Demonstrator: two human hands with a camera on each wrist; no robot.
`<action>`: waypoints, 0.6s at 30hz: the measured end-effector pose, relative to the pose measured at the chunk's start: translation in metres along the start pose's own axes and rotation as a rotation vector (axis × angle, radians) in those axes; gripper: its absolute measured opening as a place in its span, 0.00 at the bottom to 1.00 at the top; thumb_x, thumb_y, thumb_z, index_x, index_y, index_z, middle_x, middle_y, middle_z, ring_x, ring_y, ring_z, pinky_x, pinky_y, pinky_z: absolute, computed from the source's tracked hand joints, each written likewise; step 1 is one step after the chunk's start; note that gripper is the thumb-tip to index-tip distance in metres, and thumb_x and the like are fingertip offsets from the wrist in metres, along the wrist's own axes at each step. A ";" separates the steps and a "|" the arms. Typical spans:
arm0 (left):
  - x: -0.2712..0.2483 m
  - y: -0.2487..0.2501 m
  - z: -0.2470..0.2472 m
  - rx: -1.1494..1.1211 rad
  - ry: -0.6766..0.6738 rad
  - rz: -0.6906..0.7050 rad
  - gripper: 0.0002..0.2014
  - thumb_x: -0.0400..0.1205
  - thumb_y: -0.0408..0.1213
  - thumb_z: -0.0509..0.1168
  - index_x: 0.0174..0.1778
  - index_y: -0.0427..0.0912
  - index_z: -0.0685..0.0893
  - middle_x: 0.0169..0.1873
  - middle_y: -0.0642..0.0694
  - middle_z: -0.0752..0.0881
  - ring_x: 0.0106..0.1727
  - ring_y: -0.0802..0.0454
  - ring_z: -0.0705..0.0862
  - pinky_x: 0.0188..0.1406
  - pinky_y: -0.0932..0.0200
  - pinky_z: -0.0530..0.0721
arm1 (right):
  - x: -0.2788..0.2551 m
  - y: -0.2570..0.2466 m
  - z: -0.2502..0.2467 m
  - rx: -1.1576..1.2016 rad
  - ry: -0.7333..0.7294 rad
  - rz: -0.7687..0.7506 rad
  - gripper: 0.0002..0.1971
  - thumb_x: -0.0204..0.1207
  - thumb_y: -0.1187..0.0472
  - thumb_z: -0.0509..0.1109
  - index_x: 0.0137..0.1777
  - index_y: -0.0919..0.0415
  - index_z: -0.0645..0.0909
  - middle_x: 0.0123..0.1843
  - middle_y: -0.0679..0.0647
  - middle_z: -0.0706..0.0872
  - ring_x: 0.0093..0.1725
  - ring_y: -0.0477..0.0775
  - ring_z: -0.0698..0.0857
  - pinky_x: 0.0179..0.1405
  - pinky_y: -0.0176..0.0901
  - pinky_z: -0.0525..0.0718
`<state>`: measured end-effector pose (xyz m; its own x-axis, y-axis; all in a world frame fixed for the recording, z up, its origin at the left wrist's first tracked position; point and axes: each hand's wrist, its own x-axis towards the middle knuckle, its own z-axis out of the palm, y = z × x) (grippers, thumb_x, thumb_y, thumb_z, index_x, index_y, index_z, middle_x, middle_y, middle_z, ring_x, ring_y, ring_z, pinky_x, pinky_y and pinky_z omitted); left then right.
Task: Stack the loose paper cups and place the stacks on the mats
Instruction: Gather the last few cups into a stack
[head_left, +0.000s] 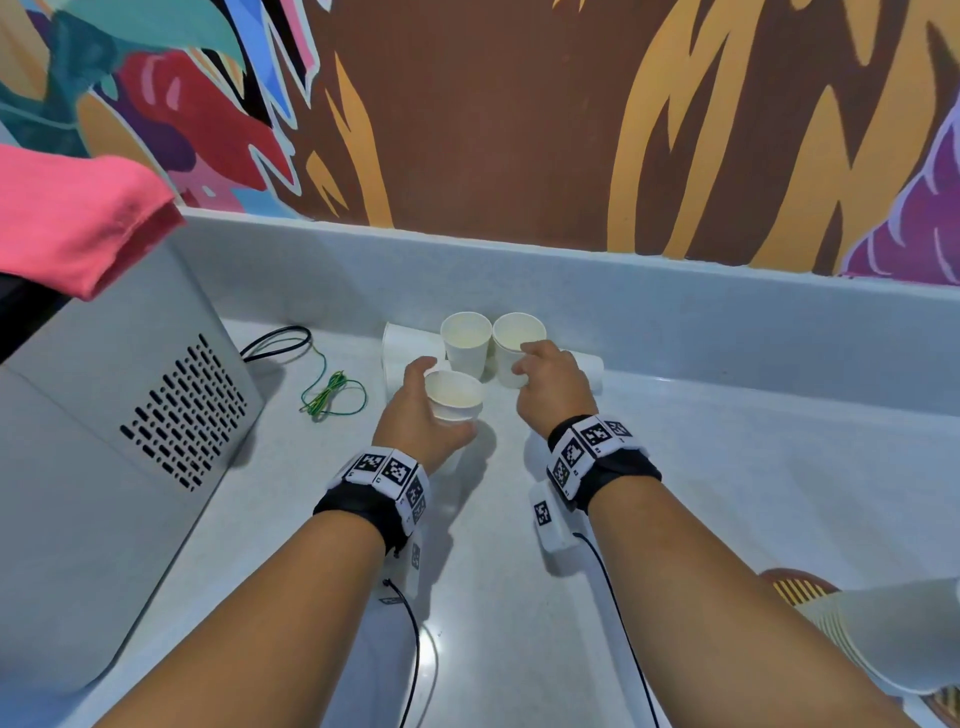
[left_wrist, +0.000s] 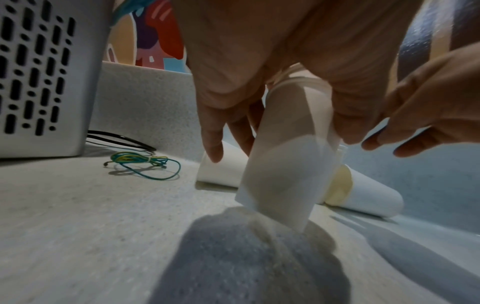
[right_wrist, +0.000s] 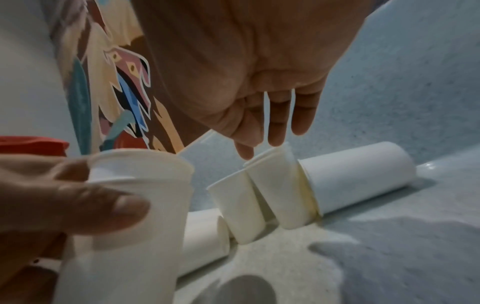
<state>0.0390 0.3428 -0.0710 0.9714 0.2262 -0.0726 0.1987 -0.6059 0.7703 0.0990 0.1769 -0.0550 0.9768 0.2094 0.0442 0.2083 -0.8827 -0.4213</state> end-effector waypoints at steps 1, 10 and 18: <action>0.001 0.002 0.002 0.002 -0.003 -0.007 0.46 0.68 0.43 0.78 0.78 0.51 0.58 0.59 0.49 0.80 0.59 0.46 0.80 0.52 0.60 0.74 | 0.003 0.003 0.002 -0.035 -0.032 -0.001 0.21 0.73 0.72 0.62 0.64 0.58 0.83 0.78 0.50 0.70 0.71 0.60 0.72 0.71 0.54 0.72; 0.014 0.001 0.011 0.219 -0.048 -0.034 0.44 0.58 0.53 0.75 0.71 0.59 0.65 0.61 0.51 0.80 0.61 0.43 0.81 0.57 0.42 0.83 | 0.016 0.006 0.014 -0.090 -0.089 -0.051 0.19 0.73 0.72 0.62 0.64 0.64 0.81 0.70 0.58 0.74 0.65 0.64 0.76 0.65 0.53 0.77; 0.015 0.000 0.015 0.320 -0.073 -0.063 0.40 0.60 0.49 0.79 0.67 0.48 0.70 0.58 0.44 0.76 0.58 0.38 0.80 0.55 0.42 0.84 | -0.006 -0.011 -0.027 0.389 0.310 0.020 0.09 0.79 0.68 0.62 0.55 0.55 0.75 0.53 0.53 0.83 0.52 0.55 0.81 0.49 0.46 0.80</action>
<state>0.0555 0.3348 -0.0812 0.9602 0.2227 -0.1684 0.2786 -0.8035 0.5260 0.0919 0.1739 -0.0267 0.9614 0.0065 0.2752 0.2131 -0.6506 -0.7289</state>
